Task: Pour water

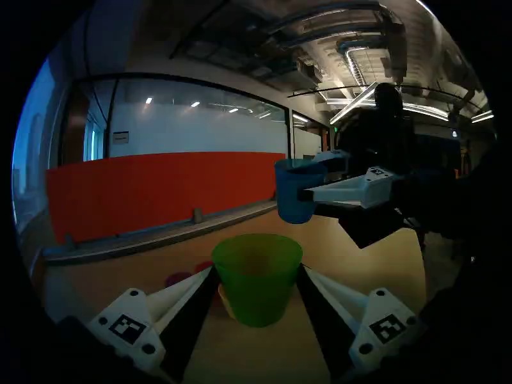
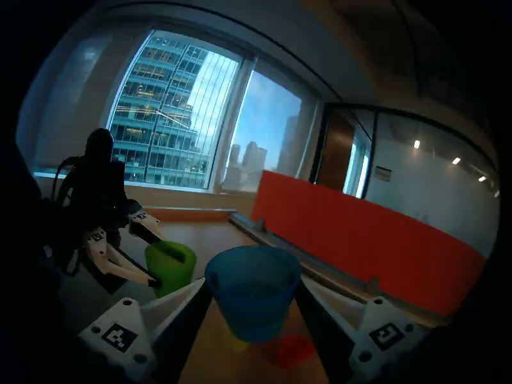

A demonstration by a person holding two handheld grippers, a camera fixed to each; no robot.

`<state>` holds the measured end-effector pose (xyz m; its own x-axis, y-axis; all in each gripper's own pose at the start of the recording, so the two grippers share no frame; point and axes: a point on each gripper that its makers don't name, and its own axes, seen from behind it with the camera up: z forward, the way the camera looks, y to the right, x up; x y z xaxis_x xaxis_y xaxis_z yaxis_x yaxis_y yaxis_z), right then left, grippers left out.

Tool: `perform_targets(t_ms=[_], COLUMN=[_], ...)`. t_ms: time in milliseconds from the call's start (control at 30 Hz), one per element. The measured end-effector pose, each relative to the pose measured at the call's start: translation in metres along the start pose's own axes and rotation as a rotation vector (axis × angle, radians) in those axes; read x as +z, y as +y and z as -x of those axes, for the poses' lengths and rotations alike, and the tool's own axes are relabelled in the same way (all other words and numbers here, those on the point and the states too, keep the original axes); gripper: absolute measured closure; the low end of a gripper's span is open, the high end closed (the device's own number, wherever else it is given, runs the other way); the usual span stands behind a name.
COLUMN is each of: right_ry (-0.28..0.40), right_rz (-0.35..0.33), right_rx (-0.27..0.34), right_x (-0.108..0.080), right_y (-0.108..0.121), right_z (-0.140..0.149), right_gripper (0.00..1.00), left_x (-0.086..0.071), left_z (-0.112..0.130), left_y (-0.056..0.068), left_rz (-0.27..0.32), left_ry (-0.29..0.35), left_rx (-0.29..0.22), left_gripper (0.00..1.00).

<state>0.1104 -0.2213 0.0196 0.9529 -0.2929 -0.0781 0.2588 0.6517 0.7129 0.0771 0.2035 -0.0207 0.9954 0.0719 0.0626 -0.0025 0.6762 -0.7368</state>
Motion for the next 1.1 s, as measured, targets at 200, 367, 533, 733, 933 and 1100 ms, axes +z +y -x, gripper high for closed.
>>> perform_targets(t_ms=[200,367,533,733,933,1100], right_ry=[0.008,0.018,0.018,0.020,0.026,0.037], right_rz=[0.001,-0.003,-0.007,-0.005,0.003,0.007], right_rx=[-0.078,-0.139,-0.211,-0.294,-0.364,-0.428], right_x=[0.003,0.007,0.010,0.015,0.018,0.020], right_y=[0.005,0.008,0.006,0.005,0.010,0.011], right_z=[-0.018,-0.032,-0.041,-0.051,-0.063,-0.074], right_gripper=[0.11,0.11,0.11,0.11,0.11,0.11], left_x=[0.000,0.001,0.001,0.003,0.005,0.007], left_z=[-0.004,-0.009,-0.012,-0.015,-0.019,-0.021], left_y=[0.004,0.007,0.011,0.015,0.018,0.020], left_rz=[0.005,0.011,0.019,0.025,0.030,0.032], left_ry=[0.006,0.012,0.011,0.008,0.010,0.009], left_rx=[-0.003,-0.003,0.005,0.013,0.016,0.021], left_gripper=[0.15,0.15,0.15,0.15,0.15,0.15])
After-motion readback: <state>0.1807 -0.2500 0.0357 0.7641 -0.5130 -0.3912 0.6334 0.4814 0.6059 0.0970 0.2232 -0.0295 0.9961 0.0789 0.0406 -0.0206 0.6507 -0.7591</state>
